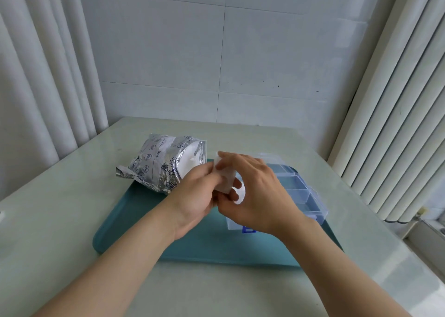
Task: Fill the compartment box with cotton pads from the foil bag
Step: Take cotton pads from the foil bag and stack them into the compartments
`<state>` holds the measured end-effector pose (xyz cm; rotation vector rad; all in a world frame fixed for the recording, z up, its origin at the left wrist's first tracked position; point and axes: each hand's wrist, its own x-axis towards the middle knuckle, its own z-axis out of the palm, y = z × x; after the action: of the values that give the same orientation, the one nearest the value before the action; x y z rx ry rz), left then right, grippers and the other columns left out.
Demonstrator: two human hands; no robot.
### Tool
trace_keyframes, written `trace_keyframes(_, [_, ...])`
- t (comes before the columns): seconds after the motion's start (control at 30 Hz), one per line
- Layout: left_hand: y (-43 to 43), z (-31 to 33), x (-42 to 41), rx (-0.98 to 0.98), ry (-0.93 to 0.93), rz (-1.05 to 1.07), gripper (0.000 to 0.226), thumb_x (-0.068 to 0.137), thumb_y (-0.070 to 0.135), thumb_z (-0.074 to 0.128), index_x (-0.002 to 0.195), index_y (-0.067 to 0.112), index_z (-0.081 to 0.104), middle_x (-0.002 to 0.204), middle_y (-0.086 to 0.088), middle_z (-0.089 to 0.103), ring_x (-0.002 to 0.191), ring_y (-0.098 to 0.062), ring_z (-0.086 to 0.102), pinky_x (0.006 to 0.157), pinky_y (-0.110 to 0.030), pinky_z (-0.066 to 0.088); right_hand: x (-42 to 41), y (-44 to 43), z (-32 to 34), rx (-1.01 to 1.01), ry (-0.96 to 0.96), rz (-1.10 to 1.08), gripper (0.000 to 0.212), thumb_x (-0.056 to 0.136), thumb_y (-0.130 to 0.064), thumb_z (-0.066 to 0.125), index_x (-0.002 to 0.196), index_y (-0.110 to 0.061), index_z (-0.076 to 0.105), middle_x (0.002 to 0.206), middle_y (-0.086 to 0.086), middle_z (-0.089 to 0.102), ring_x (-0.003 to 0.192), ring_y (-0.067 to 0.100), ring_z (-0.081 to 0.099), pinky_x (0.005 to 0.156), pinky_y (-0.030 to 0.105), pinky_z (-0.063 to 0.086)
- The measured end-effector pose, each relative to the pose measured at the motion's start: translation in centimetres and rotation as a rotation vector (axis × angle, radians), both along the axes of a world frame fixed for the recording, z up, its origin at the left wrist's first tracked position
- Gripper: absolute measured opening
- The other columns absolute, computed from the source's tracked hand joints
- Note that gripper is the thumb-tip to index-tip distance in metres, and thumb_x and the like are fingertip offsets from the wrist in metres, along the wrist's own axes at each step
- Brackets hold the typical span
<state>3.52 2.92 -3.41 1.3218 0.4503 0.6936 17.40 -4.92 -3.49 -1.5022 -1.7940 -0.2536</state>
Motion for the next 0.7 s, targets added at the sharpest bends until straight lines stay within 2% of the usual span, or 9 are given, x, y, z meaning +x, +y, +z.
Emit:
trace_keyframes(0.07, [-0.1, 0.0, 0.0, 0.054, 0.051, 0.058, 0.027, 0.104, -0.002, 0.041, 0.108, 0.003, 0.067, 0.081, -0.006, 0.069, 0.078, -0.021, 0.064, 0.080, -0.040, 0.052, -0.1, -0.2, 0.4, -0.081, 0.163, 0.044, 0.055, 0.082, -0.020, 0.074, 0.133, -0.020, 0.057, 0.117, -0.009, 0.071, 0.110, 0.010, 0.066, 0.099, 0.029, 0.048])
trace_keyframes(0.13, [-0.2, -0.2, 0.0, 0.125, 0.077, 0.077, 0.029, 0.103, 0.004, 0.042, 0.119, 0.010, 0.065, 0.084, -0.005, 0.072, 0.080, -0.020, 0.065, 0.080, -0.038, 0.054, 0.0, -0.1, 0.7, -0.109, 0.352, 0.006, 0.054, 0.089, -0.028, 0.065, 0.142, -0.024, 0.054, 0.128, -0.012, 0.070, 0.120, 0.002, 0.063, 0.106, 0.029, 0.047])
trace_keyframes(0.2, [-0.2, -0.4, 0.0, 0.217, 0.117, 0.103, 0.036, 0.104, 0.005, 0.043, 0.133, 0.020, 0.058, 0.094, -0.007, 0.074, 0.084, -0.019, 0.066, 0.081, -0.038, 0.055, 0.4, 0.2, 0.9, -0.104, 0.471, -0.021, 0.041, 0.091, -0.026, 0.062, 0.132, -0.024, 0.066, 0.118, -0.013, 0.075, 0.110, 0.003, 0.069, 0.104, 0.037, 0.053])
trace_keyframes(0.3, [0.2, -1.0, 0.1, 0.354, 0.205, 0.168, 0.043, 0.109, 0.012, 0.046, 0.146, 0.034, 0.044, 0.107, 0.001, 0.075, 0.093, -0.011, 0.067, 0.087, -0.036, 0.054, 0.9, 0.3, 1.4, -0.087, 0.627, 0.022, 0.020, 0.095, -0.004, 0.065, 0.107, -0.015, 0.077, 0.089, -0.003, 0.079, 0.077, 0.016, 0.073, 0.082, 0.039, 0.061])
trace_keyframes(0.37, [0.3, -1.3, 0.3, 0.474, 0.254, 0.215, 0.043, 0.108, 0.022, 0.053, 0.147, 0.038, 0.042, 0.115, 0.008, 0.070, 0.099, -0.007, 0.065, 0.090, -0.031, 0.049, 1.3, 0.1, 1.8, -0.042, 0.716, -0.015, 0.023, 0.098, -0.002, 0.060, 0.103, -0.017, 0.076, 0.088, 0.001, 0.078, 0.077, 0.023, 0.074, 0.072, 0.041, 0.062])
trace_keyframes(0.47, [0.0, -1.9, 0.2, 0.739, 0.410, 0.277, 0.045, 0.103, 0.029, 0.061, 0.146, 0.036, 0.046, 0.132, 0.019, 0.058, 0.112, 0.000, 0.055, 0.099, -0.025, 0.044, 2.8, 0.3, 1.8, -0.025, 0.719, -0.208, 0.023, 0.103, -0.016, 0.055, 0.110, -0.027, 0.074, 0.094, -0.003, 0.072, 0.076, 0.020, 0.075, 0.069, 0.044, 0.065])
trace_keyframes(0.57, [-0.4, -2.6, 0.1, 0.980, 0.575, 0.203, 0.053, 0.103, 0.029, 0.058, 0.153, 0.030, 0.042, 0.157, 0.020, 0.038, 0.144, 0.001, 0.028, 0.112, -0.007, 0.018, 4.8, 0.6, 0.7, -0.079, 0.611, -0.389, 0.021, 0.104, -0.018, 0.057, 0.118, -0.025, 0.071, 0.089, -0.006, 0.068, 0.075, 0.018, 0.072, 0.063, 0.044, 0.063])
trace_keyframes(0.63, [-0.5, -2.9, 0.2, 1.049, 0.618, 0.137, 0.054, 0.104, 0.025, 0.051, 0.156, 0.028, 0.040, 0.167, 0.016, 0.029, 0.153, 0.002, 0.015, 0.112, -0.003, 0.005, 5.5, 0.7, 0.0, -0.105, 0.509, -0.448, 0.020, 0.104, -0.017, 0.057, 0.119, -0.024, 0.068, 0.083, -0.007, 0.066, 0.082, 0.019, 0.068, 0.057, 0.034, 0.055])
trace_keyframes(0.7, [-0.4, -3.0, 0.3, 1.066, 0.645, 0.089, 0.052, 0.105, 0.022, 0.045, 0.157, 0.025, 0.042, 0.168, 0.016, 0.027, 0.156, 0.003, 0.010, 0.108, 0.001, -0.002, 5.8, 0.8, -0.5, -0.125, 0.440, -0.468, 0.019, 0.101, -0.015, 0.059, 0.116, -0.022, 0.067, 0.078, -0.006, 0.067, 0.084, 0.021, 0.066, 0.056, 0.031, 0.051])
